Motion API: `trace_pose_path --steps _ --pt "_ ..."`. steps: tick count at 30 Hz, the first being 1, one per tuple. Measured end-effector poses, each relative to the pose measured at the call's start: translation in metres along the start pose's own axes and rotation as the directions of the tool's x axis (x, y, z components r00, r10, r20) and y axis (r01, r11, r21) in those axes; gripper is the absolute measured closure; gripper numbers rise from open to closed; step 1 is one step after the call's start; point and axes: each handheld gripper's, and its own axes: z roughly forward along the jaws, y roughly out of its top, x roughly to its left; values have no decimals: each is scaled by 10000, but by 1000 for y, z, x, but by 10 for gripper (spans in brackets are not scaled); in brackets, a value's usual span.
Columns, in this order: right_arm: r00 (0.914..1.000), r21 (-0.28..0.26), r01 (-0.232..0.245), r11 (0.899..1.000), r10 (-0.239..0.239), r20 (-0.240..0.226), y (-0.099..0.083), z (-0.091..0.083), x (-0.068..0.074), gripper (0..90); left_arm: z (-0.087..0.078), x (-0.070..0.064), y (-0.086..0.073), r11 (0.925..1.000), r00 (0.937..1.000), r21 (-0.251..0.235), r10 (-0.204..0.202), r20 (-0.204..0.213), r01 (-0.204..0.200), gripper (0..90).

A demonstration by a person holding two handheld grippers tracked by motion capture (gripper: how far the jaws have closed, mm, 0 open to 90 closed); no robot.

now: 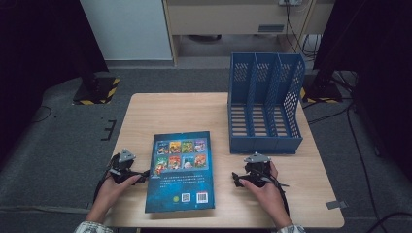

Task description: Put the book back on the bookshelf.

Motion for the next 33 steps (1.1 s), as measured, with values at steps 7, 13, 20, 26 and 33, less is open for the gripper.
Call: trace_pose_path --steps 7,13,20,26,33 --pt "9996 108 101 9999 -98 -253 3 -3 3 100 -6 -2 2 9999 9995 145 -2 310 -3 57" --pt "9939 -218 643 9977 -660 -881 11 -18 19 146 -22 -5 6 9999 9999 -92 -53 111 54 115" --pt "9668 -840 1113 9902 -1275 -2213 25 -39 49 118 -48 -20 15 9970 9977 -762 -111 666 161 133" --pt "9377 -1114 1774 9778 -2024 -2824 36 -41 80 81 -49 -42 22 9966 9916 -826 160 1285 -54 96" --pt "9135 -893 2120 9732 -2299 -3358 38 -30 102 61 -44 -55 26 9965 9872 -760 464 1524 -351 55"
